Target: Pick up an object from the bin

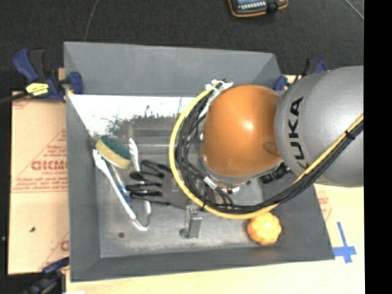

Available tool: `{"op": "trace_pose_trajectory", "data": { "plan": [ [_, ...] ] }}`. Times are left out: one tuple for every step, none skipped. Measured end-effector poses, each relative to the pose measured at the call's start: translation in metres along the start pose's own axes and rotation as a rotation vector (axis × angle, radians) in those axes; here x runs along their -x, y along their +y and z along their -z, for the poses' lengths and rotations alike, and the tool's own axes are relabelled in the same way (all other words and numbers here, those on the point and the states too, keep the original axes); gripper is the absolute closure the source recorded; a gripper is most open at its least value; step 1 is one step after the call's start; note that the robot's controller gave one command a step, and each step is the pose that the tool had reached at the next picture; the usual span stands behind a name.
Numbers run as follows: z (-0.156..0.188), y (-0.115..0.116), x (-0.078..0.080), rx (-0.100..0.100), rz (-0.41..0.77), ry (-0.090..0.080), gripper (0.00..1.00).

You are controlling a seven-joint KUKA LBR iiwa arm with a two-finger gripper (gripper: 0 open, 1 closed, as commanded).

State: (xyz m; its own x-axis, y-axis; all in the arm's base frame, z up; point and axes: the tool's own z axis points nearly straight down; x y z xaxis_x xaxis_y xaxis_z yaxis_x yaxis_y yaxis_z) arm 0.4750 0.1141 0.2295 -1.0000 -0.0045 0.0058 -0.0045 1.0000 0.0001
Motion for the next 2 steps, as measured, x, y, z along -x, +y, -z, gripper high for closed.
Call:
{"op": "trace_pose_trajectory", "data": {
  "plan": [
    [0.004,-0.001,0.002,0.001,-0.004,-0.008,0.0],
    [-0.135,-0.046,0.065,0.003,-0.076,-0.013,0.0]
  ]
}}
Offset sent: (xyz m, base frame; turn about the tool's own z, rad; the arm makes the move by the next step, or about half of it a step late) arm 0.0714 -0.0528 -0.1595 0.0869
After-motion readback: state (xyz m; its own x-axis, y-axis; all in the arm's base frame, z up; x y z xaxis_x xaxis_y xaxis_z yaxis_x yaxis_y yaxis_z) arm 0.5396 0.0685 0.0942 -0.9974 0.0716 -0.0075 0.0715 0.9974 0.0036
